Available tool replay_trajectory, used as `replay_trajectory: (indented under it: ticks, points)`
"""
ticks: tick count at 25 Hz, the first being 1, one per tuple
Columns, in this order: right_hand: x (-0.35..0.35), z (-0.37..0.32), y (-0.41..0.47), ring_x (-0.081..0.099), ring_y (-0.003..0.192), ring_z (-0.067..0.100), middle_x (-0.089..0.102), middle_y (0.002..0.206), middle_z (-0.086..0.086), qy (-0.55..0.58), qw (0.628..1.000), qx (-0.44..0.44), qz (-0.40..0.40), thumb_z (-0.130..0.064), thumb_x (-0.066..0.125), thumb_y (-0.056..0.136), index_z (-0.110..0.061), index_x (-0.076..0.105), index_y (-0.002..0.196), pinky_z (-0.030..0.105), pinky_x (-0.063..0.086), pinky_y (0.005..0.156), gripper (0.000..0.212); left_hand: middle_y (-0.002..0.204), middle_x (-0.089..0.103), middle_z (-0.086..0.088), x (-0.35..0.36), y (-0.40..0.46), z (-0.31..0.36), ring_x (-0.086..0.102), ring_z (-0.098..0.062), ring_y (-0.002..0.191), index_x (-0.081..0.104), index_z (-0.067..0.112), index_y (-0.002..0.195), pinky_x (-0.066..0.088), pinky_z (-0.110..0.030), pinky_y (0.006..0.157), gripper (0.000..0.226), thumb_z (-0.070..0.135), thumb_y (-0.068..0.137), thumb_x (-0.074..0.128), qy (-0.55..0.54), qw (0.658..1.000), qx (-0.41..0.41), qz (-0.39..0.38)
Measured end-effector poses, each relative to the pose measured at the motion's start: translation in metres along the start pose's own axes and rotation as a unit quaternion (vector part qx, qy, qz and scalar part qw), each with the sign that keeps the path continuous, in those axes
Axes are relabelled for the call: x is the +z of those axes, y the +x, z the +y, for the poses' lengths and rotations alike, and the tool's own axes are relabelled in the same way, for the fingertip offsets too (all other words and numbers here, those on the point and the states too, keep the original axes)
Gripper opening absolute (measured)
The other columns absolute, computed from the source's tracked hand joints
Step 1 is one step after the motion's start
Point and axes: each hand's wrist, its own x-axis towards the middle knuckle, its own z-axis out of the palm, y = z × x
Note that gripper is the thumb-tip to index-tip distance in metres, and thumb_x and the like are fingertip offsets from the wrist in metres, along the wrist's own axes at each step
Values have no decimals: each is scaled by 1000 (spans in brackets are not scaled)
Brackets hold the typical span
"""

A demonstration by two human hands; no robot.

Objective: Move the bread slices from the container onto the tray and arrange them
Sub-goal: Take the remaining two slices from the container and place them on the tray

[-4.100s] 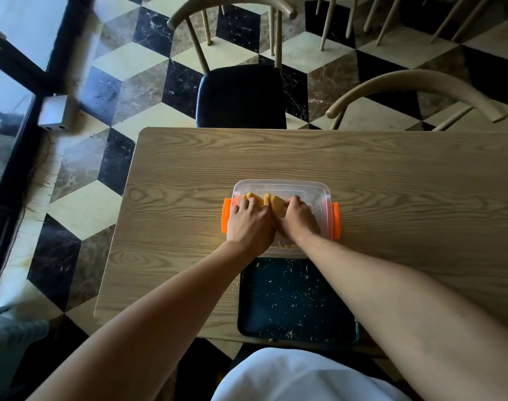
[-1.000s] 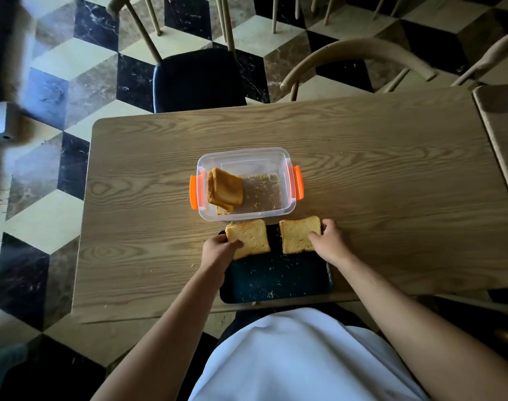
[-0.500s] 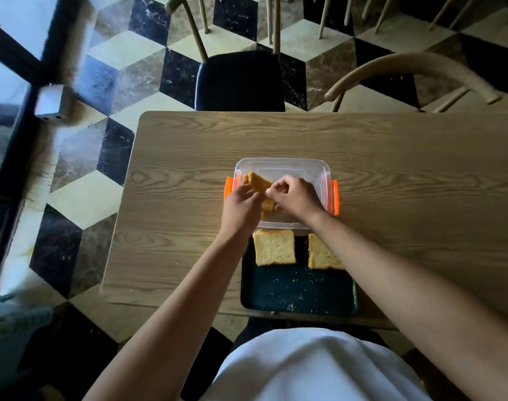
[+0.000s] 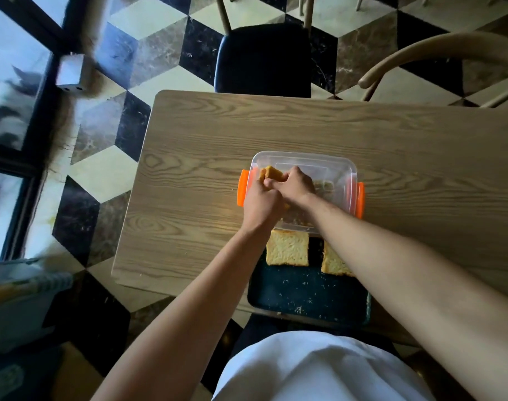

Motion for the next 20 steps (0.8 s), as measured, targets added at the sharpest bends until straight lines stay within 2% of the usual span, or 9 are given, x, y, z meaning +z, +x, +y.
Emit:
replay_trajectory:
  ticks: [3, 6, 8, 11, 14, 16, 18, 19, 20]
  points:
    - [-1, 2, -5, 62, 107, 33, 65, 115, 16, -5, 1000, -5, 21, -53, 73, 71, -8, 56, 112, 33, 46, 79, 63, 86, 75, -2, 3, 0, 3, 64, -8, 69, 70, 13, 103, 46, -15, 53, 32, 4, 83, 47, 48, 999, 3, 2]
    - [-4, 5, -13, 61, 104, 35, 59, 116, 18, -6, 999, -9, 44, -59, 70, 72, -8, 51, 116, 37, 48, 78, 70, 87, 73, -8, 8, 0, 6, 68, -20, 74, 64, 14, 97, 54, -35, 61, 29, -1, 82, 43, 47, 998, 23, 28]
    - [-7, 7, -18, 61, 99, 35, 57, 113, 16, 8, 998, -19, 63, -61, 67, 73, -9, 50, 114, 34, 44, 72, 68, 92, 71, -9, 12, -3, 8, 67, -21, 78, 57, 13, 105, 57, -41, 67, 26, 1, 85, 45, 55, 997, 34, 52]
    - [-9, 10, -24, 63, 99, 33, 62, 113, 15, 28, 996, -14, 87, -56, 64, 78, -9, 51, 114, 30, 39, 70, 60, 111, 70, -7, 15, -8, 6, 68, -23, 101, 54, 16, 119, 57, -46, 89, 30, 10, 90, 52, 75, 996, 28, 47]
    - [-9, 12, -26, 65, 99, 33, 68, 112, 14, 60, 991, 29, 114, -50, 54, 86, -10, 53, 116, 28, 38, 69, 50, 134, 63, -11, 19, -8, 3, 59, -29, 123, 48, 11, 138, 49, -49, 104, 53, 17, 86, 55, 117, 992, -18, 37]
    - [-9, 13, -28, 64, 95, 32, 69, 111, 14, 74, 987, 63, 127, -49, 46, 90, -12, 57, 114, 30, 38, 69, 46, 125, 65, -11, 20, -9, 5, 62, -25, 114, 51, 13, 128, 53, -39, 96, 47, 11, 82, 51, 104, 994, -17, 41]
    - [-11, 15, -29, 62, 90, 32, 69, 109, 15, 77, 985, 75, 136, -48, 40, 92, -11, 60, 112, 31, 37, 69, 46, 95, 68, -5, 18, -10, 9, 66, -8, 82, 53, 27, 96, 50, -15, 64, 28, 5, 79, 49, 79, 995, -15, 54]
    - [-11, 16, -29, 62, 91, 33, 69, 110, 16, 81, 984, 77, 138, -47, 39, 94, -11, 60, 112, 31, 37, 69, 46, 78, 64, 0, 18, -8, 10, 61, -4, 64, 48, 30, 81, 42, -7, 48, 29, 2, 78, 48, 71, 995, -16, 63]
    - [-12, 17, -29, 63, 95, 34, 68, 112, 16, 83, 984, 80, 137, -46, 37, 95, -10, 61, 114, 31, 36, 70, 47, 65, 58, 5, 16, -7, 10, 54, -5, 52, 43, 29, 72, 36, -7, 38, 31, -1, 77, 47, 62, 996, -25, 67]
